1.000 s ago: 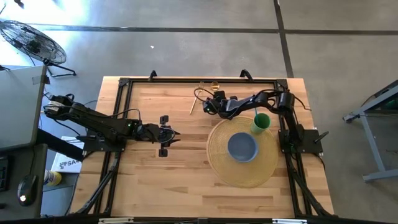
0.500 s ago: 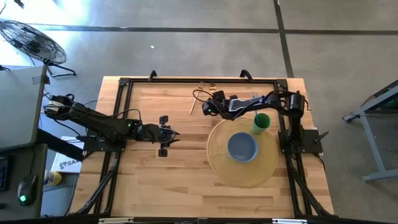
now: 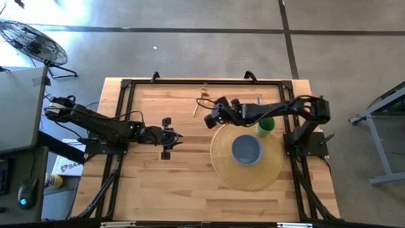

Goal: Pick & Place Utensil
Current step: Put the gold spoon into the blue bowl

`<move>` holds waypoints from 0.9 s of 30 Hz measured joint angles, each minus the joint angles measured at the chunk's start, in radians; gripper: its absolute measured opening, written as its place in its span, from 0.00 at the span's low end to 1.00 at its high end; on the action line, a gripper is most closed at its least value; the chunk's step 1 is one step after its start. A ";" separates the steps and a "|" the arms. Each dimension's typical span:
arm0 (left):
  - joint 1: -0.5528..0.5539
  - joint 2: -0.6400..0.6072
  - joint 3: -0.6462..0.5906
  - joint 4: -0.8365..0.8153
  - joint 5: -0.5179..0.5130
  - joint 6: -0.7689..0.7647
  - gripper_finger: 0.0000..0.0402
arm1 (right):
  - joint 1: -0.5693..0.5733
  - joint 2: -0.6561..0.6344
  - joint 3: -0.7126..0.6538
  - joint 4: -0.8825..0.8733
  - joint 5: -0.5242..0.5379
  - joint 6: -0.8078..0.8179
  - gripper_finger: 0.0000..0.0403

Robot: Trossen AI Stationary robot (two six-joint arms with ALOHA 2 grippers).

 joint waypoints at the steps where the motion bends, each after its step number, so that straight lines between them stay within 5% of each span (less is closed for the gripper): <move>1: 0.000 0.000 0.000 0.000 0.000 0.000 0.29 | 0.017 -0.020 0.000 -0.019 -0.025 -0.009 0.04; 11: 0.000 0.000 0.000 0.000 0.000 0.002 0.29 | 0.271 -0.220 0.001 -0.433 -0.165 0.065 0.08; 27: 0.000 0.000 0.000 0.002 0.001 0.002 0.29 | 0.642 -0.353 0.001 -0.709 -0.168 0.450 0.03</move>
